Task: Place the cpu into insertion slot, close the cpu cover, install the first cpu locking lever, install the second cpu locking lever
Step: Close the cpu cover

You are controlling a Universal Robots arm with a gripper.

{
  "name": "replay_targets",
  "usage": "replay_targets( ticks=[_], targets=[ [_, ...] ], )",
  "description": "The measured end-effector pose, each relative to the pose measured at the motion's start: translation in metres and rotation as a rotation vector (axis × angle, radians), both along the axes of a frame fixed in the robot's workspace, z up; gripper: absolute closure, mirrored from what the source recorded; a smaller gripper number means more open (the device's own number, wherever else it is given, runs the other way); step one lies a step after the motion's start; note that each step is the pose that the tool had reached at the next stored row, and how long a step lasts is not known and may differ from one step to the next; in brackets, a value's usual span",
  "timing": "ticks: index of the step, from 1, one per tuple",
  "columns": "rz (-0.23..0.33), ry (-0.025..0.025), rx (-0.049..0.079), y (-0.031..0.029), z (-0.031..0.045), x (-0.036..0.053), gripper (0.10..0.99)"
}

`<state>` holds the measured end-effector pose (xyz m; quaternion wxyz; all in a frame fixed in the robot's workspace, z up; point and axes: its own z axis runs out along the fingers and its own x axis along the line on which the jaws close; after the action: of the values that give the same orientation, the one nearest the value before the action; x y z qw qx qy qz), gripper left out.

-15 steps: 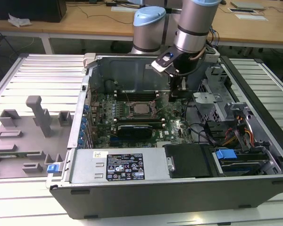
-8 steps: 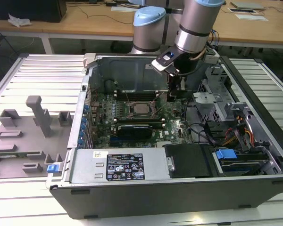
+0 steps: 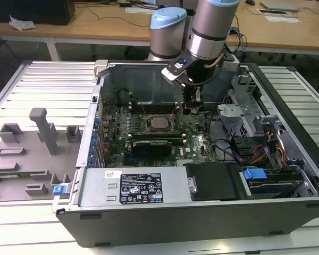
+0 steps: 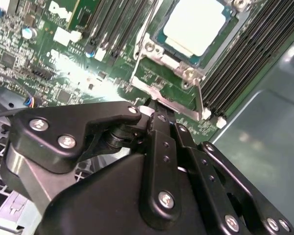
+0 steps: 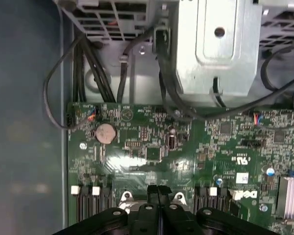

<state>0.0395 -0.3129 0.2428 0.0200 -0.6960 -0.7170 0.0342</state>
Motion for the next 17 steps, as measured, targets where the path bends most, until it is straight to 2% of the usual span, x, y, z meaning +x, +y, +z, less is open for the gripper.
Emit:
replay_targets(
  ticks=[4,6,7,10,11,12,13,14,15,16,17],
  targets=[
    [0.000,-0.0127,0.001,0.0000,0.0000,-0.0130,0.980],
    [0.000,-0.0173,0.001,0.0001,0.0000,-0.0185,0.980],
    [0.000,-0.0218,0.001,0.0002,0.0000,-0.0249,0.980],
    [0.000,-0.0242,0.001,0.0002,0.0000,-0.0304,0.980],
    [0.000,-0.0285,0.001,0.0002,0.0000,-0.0332,0.980],
    [0.000,-0.0355,0.001,0.0003,-0.0001,-0.0352,0.980],
    [0.000,-0.0455,0.001,0.0003,-0.0004,-0.0376,0.980],
    [0.000,-0.0608,0.001,0.0003,-0.0010,-0.0416,0.980],
    [0.000,-0.0740,0.000,0.0002,-0.0016,-0.0457,0.980],
    [0.000,-0.0845,0.000,0.0002,-0.0026,-0.0502,0.980],
    [0.000,-0.0869,0.000,0.0001,-0.0034,-0.0530,0.980]
  ],
)
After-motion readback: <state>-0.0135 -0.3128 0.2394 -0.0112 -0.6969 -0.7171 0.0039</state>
